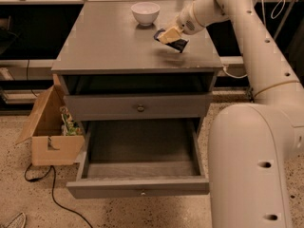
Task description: Pick rxbar blueberry from middle drawer and place on counter
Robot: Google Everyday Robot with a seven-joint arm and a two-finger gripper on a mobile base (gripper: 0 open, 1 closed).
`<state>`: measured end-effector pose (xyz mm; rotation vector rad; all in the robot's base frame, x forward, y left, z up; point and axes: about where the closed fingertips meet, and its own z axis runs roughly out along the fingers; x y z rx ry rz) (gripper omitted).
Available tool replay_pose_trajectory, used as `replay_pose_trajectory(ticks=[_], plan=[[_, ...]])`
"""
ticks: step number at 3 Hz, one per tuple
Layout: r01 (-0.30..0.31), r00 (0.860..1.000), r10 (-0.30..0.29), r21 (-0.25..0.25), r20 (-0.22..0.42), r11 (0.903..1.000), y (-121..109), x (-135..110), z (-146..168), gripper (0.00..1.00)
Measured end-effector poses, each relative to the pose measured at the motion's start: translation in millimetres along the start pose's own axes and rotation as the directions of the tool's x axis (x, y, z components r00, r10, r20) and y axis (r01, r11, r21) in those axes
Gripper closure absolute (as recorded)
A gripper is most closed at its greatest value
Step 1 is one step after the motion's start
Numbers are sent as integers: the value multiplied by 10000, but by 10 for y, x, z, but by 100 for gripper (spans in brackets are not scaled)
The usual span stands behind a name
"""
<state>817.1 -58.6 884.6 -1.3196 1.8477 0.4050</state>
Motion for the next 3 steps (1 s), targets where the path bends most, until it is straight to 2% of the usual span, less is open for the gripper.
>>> replay_pose_trajectory(ticks=[1, 2, 3], plan=[[-662, 9978, 663, 573, 1, 9962, -213, 125, -31, 0], [-920, 9958, 920, 821, 36, 9924, -297, 187, -90, 0], [-928, 9953, 874, 1513, 417, 9841, -370, 193, -569, 0]])
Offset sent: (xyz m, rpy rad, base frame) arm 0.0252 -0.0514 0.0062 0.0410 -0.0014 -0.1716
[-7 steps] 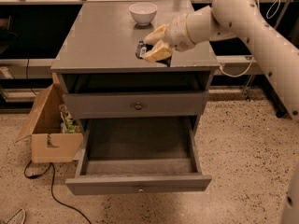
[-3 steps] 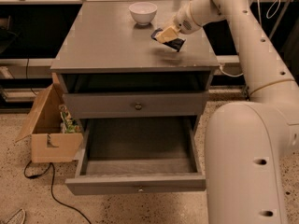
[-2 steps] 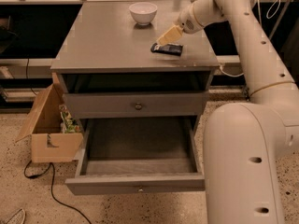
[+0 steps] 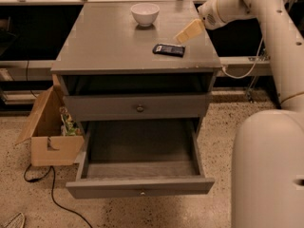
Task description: Pick rxbar blueberry from middle drawer and place on counter
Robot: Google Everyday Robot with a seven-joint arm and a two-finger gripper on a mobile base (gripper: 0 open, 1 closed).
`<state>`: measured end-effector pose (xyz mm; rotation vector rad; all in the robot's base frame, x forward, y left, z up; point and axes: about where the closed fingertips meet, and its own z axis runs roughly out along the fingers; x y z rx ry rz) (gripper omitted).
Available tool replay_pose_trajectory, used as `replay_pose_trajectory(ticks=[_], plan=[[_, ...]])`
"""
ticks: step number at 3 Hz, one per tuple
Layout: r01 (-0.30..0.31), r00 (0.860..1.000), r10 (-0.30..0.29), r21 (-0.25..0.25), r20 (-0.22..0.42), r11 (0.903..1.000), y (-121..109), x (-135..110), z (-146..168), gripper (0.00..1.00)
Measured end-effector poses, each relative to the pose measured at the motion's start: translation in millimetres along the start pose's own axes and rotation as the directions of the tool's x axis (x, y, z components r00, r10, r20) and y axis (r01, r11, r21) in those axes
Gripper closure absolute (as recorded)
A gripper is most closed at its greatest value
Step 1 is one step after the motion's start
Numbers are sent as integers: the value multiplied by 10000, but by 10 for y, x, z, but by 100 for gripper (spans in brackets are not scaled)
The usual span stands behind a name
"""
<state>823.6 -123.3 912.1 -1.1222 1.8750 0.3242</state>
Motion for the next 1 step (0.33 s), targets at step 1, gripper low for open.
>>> replay_pose_trajectory(ticks=[1], plan=[[103, 9991, -124, 523, 414, 9986, 34, 72, -418, 0]])
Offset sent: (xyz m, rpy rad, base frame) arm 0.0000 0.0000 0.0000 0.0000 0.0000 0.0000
